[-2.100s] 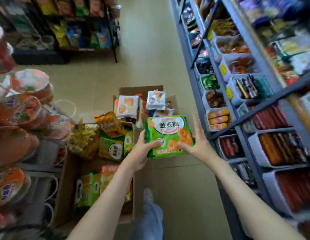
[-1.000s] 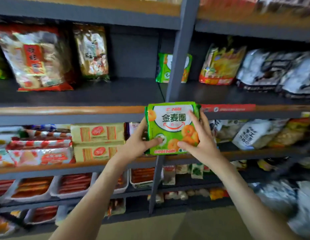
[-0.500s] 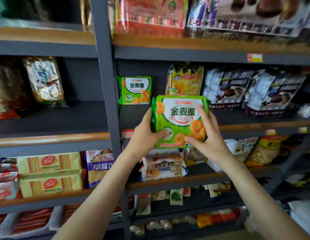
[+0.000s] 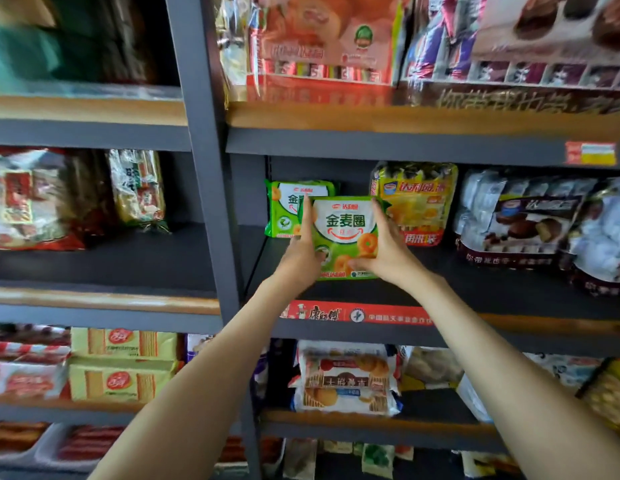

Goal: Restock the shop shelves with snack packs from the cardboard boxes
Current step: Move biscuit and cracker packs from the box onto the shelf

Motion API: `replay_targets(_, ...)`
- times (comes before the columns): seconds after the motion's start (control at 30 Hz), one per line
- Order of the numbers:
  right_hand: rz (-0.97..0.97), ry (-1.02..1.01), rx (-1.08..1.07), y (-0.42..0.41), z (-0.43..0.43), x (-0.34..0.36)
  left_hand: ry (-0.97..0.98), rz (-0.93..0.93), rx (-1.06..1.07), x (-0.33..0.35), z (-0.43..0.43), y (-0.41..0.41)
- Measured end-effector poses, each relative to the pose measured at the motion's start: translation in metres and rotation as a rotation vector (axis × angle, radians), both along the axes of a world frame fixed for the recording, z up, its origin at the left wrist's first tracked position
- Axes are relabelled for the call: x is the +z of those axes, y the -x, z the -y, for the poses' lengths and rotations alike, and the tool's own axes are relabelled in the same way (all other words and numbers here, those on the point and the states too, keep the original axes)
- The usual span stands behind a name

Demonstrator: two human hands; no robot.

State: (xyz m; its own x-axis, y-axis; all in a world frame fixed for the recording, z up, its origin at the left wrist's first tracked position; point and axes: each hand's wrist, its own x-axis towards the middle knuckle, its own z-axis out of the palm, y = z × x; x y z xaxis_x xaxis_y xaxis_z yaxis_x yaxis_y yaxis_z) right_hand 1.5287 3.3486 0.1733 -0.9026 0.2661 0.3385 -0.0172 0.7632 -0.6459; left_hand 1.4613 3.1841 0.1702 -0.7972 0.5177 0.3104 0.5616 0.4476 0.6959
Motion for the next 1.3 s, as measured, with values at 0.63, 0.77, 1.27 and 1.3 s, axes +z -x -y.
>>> replay_targets(0.63,-0.021,-0.176,0.005,0.138,-0.009,-0.025,0.66,-0.338,0.532,-0.03,-0.043,0.108)
replay_targets(0.77,0.05,-0.288,0.025,0.138,-0.012,-0.027,0.68,-0.348,0.59,-0.034,-0.043,0.108)
replay_targets(1.27,0.0,-0.921,-0.3,0.141,0.022,-0.032,0.598,-0.257,0.521,-0.036,-0.02,0.107)
replay_targets(1.3,0.019,-0.924,-0.281,0.142,0.023,-0.032,0.597,-0.252,0.515,-0.035,-0.02,0.107)
